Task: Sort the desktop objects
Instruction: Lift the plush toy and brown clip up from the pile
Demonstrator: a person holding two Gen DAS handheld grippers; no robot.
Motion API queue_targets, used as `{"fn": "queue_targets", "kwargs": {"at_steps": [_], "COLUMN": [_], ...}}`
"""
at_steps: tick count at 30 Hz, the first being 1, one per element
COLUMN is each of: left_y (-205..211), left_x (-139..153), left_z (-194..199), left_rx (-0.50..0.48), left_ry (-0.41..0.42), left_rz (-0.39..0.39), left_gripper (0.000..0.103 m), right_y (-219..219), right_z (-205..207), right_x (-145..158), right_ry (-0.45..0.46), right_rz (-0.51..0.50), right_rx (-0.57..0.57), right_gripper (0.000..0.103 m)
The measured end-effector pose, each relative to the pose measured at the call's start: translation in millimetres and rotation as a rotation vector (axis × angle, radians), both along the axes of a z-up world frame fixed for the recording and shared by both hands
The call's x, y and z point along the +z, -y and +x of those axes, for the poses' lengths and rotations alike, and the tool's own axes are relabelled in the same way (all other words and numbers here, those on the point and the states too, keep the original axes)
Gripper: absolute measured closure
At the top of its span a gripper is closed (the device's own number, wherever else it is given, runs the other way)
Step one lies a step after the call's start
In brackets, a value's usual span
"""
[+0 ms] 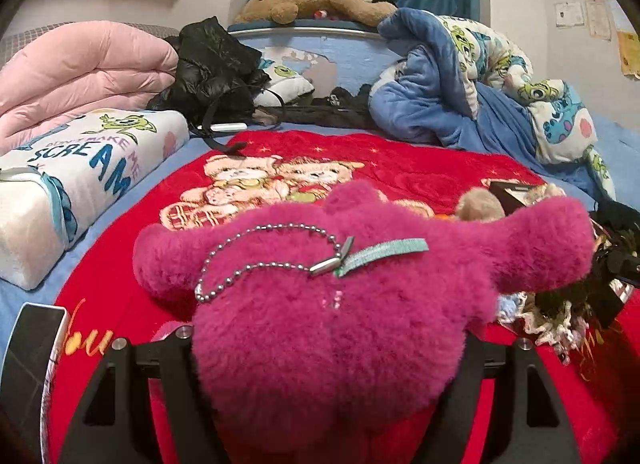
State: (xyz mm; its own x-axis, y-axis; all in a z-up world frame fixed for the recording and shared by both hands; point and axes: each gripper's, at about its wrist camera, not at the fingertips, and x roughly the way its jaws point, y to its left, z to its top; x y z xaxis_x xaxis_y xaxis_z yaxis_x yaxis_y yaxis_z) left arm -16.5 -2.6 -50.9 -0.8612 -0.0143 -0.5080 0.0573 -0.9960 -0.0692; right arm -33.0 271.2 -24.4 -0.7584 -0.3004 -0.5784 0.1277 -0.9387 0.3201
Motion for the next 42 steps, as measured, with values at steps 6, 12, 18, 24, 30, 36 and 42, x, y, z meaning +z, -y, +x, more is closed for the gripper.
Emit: {"fn": "queue_targets", "kwargs": {"at_steps": [6,12,18,24,30,36,42], "left_y": [-10.6,-8.5,-7.3,-5.8,-4.0,1.4,6.9], "left_x": [0.0,-2.2,-2.9,-2.4,-1.5,4.2,14.0], "left_z": [4.2,2.5,0.1,1.0,2.8,6.5,13.6], "left_rx": [-0.010,-0.018,-0.028,-0.035,-0.039,-0.047,-0.030], "left_ry": [-0.013,0.000,0.002,-0.003,-0.015,-0.037,-0.051], "left_rz": [-0.047,-0.033,-0.022,-0.009,0.006,0.036,0.066], "left_gripper": [0.027,0.027,0.027,0.027,0.027,0.027,0.027], "right_y": [12.7,16.6,22.6,31.9,40.7,44.5,36.8], "right_z": [4.4,1.1,-9.2,-25.1,-31.2,-20.9,-7.2], "right_x": [-11.3,-15.9,-16.7,-25.0,-29.4,-20.4,-10.1], "right_ry": [0.023,0.025,0.002,0.018,0.019,-0.005,-0.031], "right_rz": [0.055,0.054,0.035,0.024,-0.003,-0.014,-0.032], "right_rx": [0.029,0.039,0.036,0.026,0.013,0.026,0.032], "right_gripper": [0.072,0.072,0.069,0.071,0.073,0.074,0.074]}}
